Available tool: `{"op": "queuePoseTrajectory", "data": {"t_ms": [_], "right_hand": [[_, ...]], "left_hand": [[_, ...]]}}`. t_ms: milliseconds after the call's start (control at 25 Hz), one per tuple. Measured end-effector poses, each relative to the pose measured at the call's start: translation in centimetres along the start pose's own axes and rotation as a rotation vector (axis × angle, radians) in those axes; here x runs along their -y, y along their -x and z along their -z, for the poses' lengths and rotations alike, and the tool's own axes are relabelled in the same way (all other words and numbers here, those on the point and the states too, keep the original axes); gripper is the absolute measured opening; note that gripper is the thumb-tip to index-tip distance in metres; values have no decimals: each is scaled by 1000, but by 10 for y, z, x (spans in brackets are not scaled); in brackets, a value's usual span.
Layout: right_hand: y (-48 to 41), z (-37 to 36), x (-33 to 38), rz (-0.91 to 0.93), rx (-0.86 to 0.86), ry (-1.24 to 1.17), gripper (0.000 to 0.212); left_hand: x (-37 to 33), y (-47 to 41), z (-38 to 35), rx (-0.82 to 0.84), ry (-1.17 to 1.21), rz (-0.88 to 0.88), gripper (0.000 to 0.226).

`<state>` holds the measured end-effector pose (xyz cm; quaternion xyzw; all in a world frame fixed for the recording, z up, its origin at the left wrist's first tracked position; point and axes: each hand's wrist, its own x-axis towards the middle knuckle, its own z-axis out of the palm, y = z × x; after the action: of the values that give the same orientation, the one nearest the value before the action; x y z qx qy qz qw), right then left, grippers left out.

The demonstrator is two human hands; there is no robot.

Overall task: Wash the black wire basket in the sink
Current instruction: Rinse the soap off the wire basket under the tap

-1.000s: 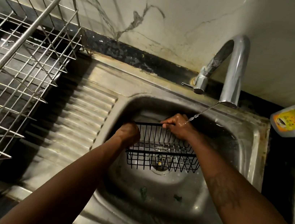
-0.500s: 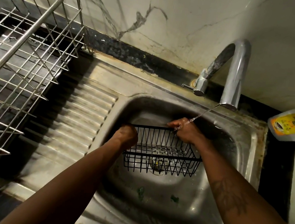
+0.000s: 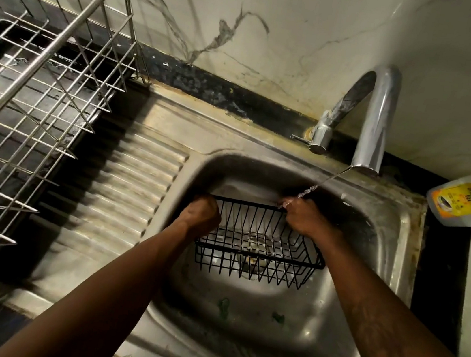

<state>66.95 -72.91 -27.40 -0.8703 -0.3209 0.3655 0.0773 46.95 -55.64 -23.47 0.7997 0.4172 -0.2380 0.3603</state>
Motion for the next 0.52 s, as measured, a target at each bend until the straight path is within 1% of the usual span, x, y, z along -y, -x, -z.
{"op": "queuePoseTrajectory", "data": {"t_ms": [40, 80, 120, 160, 200, 240, 320, 360, 440, 520], "right_hand": [[3, -2, 5, 90, -61, 94, 37], [7, -4, 11, 207, -184, 115, 33], [11, -6, 18, 324, -316, 76, 22], [16, -6, 28, 392, -387, 11, 11], [18, -6, 37, 393, -359, -53, 5], [18, -5, 46, 363, -249, -108, 3], [10, -10, 66, 272, 30, -167, 13], [6, -13, 75, 224, 95, -210, 18], [-2, -16, 82, 131, 114, -293, 19], [-2, -9, 66, 0, 168, -344, 15]], "left_hand": [[-2, -1, 2, -14, -29, -22, 10], [-5, -4, 3, -31, -47, -42, 10], [-8, -9, 4, -52, -30, -68, 11], [-11, -13, 4, -72, -8, -80, 14], [-16, -17, 5, -89, 14, -96, 17], [-21, -20, 5, -78, 31, -99, 19], [-34, -20, 2, -45, 31, -119, 14], [-41, -20, -1, -28, 29, -123, 15], [-51, -24, -7, -1, 0, -138, 21], [-51, -26, -7, 0, 6, -103, 15]]}}
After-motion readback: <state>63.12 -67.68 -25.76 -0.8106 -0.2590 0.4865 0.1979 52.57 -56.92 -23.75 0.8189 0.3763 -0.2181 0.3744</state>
